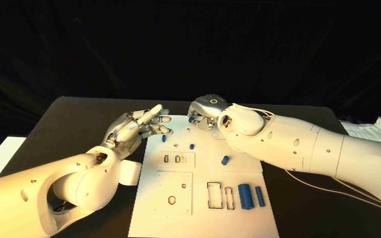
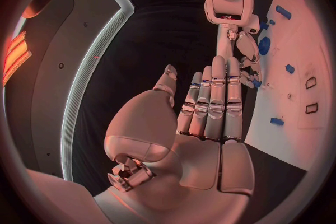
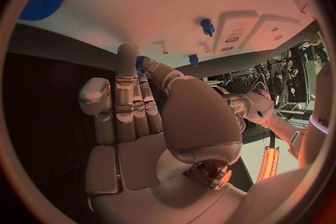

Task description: Assemble the parts on the task board

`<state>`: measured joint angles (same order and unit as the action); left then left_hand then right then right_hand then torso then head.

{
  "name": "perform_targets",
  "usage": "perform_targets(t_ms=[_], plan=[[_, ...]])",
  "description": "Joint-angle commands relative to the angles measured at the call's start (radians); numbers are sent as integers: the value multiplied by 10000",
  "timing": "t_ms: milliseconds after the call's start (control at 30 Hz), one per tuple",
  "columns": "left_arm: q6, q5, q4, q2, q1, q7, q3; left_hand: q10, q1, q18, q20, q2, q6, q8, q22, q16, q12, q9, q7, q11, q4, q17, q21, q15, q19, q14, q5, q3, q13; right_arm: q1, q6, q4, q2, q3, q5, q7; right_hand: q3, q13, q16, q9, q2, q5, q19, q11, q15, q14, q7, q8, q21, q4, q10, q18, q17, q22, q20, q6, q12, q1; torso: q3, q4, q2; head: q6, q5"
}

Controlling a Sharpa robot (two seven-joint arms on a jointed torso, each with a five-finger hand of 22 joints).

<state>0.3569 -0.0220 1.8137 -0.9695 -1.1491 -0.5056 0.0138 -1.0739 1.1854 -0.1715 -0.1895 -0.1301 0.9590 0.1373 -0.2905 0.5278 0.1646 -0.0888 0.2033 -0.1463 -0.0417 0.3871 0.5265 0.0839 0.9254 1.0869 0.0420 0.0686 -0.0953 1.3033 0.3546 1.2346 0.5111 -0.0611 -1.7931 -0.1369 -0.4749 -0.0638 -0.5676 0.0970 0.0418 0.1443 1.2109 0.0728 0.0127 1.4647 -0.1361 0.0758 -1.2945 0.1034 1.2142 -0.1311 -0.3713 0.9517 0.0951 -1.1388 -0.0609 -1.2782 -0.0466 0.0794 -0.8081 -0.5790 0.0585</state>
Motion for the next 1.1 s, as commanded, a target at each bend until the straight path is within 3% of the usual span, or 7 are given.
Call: perform_targets(t_ms=[33, 667, 767, 833, 933, 1100], plan=[[-250, -34, 14, 17, -14, -73, 9, 50, 18, -19, 19, -99, 16, -62, -15, 16, -44, 16, 48, -3, -6, 15, 52, 20, -69, -63, 50, 50, 10, 5, -239, -54, -59, 4, -187, -291, -26, 1, -29, 16, 103, -44, 78, 12, -9, 183, -5, -23, -56, -49, 26, 145, -16, 9, 9, -44, -10, 29, 5, 7, -1, -9, 10], [-291, -178, 30, 7, -15, -41, 10, 57, 26, -20, 16, -111, 12, -70, -17, 14, -54, 19, 51, -6, -8, 20, 54, 24, -78, -75, 50, 51, 12, -3, -540, -438, -386, -5, -239, -461, -127, 21, -157, -11, 315, -94, -92, 97, -77, 22, -80, -139, -22, -279, -308, 114, -48, -128, 65, 194, 14, 130, 10, -10, -19, -60, -32], [-292, -199, 31, 1, -16, -29, 10, 60, 27, -20, 15, -115, 10, -74, -18, 13, -58, 20, 53, -7, -8, 22, 54, 25, -81, -78, 50, 52, 13, -4, -459, -474, -395, -5, -184, -443, -144, 33, -128, -107, 475, -144, -331, 193, -156, -104, -188, -161, 134, -359, -688, 58, -20, -449, 120, 586, 19, 171, 2, -20, -15, -66, -30], [-293, -209, 32, -7, -17, -20, 10, 63, 29, -20, 13, -119, 7, -77, -19, 13, -62, 21, 55, -9, -7, 23, 55, 26, -83, -81, 50, 53, 14, -4, -351, -501, -391, -6, -149, -425, -105, 21, -21, -300, 654, -311, -754, 309, -256, -276, -296, -166, 452, -454, -1325, -51, 58, -1035, 221, 1335, -24, 165, -1, -23, -14, -68, -28], [-296, -215, 32, -12, -18, -8, 10, 63, 29, -20, 13, -119, 7, -77, -19, 13, -62, 21, 55, -9, -7, 23, 55, 26, -83, -81, 50, 53, 14, -4, -130, -496, -357, -7, -95, -392, 127, 20, 46, -332, 765, -666, -915, 374, -306, -292, -91, -155, 609, -544, -1994, -95, 138, -1269, 286, 2029, -11, 35, 3, -16, -20, -55, -29], [-292, -218, 26, -20, -18, -7, 10, 73, 31, -21, 11, -126, -1, -86, -20, 11, -72, 24, 60, -13, -6, 27, 56, 28, -89, -88, 49, 56, 17, -4, 246, -319, -188, -7, 46, -295, 270, 19, 89, -319, 772, -687, -1026, 407, -323, -303, -68, -142, 718, -596, -2182, -128, 186, -1464, 312, 2154, -13, -83, 17, -28, -22, -51, -34]])
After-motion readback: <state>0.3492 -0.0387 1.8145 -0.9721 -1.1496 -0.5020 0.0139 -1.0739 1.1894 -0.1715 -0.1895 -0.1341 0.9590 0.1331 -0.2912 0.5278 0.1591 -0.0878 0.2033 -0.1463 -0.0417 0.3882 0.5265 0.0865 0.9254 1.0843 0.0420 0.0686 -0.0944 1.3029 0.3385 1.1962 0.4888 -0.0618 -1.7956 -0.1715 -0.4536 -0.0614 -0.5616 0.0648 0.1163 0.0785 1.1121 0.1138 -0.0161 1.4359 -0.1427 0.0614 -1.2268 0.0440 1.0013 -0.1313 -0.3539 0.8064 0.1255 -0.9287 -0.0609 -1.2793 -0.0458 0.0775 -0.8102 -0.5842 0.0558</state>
